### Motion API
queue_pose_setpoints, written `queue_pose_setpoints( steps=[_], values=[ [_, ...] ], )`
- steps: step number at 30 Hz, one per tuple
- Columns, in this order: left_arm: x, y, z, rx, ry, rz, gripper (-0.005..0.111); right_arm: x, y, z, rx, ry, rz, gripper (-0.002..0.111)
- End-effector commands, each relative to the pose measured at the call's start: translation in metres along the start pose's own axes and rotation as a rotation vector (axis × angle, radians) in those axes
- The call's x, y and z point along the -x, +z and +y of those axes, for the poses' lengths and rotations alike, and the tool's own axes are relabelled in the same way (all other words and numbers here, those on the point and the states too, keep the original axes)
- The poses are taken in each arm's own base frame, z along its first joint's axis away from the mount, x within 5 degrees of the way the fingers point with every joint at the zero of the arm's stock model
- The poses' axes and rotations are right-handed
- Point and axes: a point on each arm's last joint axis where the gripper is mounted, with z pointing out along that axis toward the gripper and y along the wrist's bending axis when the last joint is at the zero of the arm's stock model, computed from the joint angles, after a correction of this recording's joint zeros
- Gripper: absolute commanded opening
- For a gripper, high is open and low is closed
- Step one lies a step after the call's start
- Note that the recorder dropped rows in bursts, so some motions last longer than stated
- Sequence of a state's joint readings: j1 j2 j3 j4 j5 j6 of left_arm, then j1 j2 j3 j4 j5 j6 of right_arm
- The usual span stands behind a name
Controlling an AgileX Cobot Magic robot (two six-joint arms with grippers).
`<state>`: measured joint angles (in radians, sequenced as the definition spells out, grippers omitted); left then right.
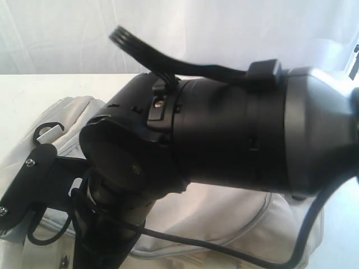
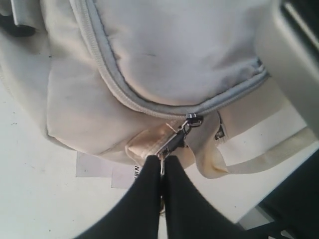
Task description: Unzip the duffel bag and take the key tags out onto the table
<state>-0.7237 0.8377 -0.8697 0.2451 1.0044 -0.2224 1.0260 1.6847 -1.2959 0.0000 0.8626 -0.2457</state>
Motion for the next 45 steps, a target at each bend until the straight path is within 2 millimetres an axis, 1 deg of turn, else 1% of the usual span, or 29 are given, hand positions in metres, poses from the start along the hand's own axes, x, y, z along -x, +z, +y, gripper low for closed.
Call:
queue_pose_setpoints(
  steps=[1,10,12,18,22,26,29,32,35,40,45],
  values=[
    [-0.001,0.002,0.007,0.075,0.016,0.031,0.0,-0.001,0.0,0.001,0.006,0.017,0.024,0.0],
    [0.017,0.018,0.011,0.152,0.051,0.014,0.0,-0.004,-0.001,0.001,0.014,0.017,0.055,0.0],
    [0.022,0.016,0.012,0.166,0.055,-0.002,0.0,-0.004,-0.001,0.001,0.015,0.017,0.06,0.0],
    [0.04,0.004,0.021,0.24,0.076,-0.073,0.0,-0.005,-0.001,0.002,0.016,0.017,0.066,0.0],
    [0.048,0.005,0.022,0.269,0.109,-0.137,0.0,-0.005,-0.001,0.002,0.017,0.017,0.068,0.0],
    [0.053,0.01,0.025,0.304,0.109,-0.134,0.0,-0.005,-0.001,0.002,0.017,0.017,0.068,0.0],
    [0.058,0.018,0.03,0.323,0.094,-0.128,0.0,-0.005,-0.001,0.002,0.016,0.017,0.066,0.0],
    [0.063,0.025,0.036,0.31,0.084,-0.146,0.0,-0.004,-0.001,0.005,0.02,0.009,0.066,0.0],
    [0.07,0.031,0.041,0.257,0.068,-0.197,0.0,-0.003,-0.001,0.01,0.026,-0.004,0.066,0.0],
    [0.083,0.045,0.051,0.161,0.067,-0.17,0.0,-0.001,-0.002,0.018,0.033,0.011,0.065,0.0],
    [0.099,0.057,0.064,0.114,0.075,-0.154,0.0,-0.001,-0.002,0.018,0.032,0.025,0.065,0.0]
  ],
)
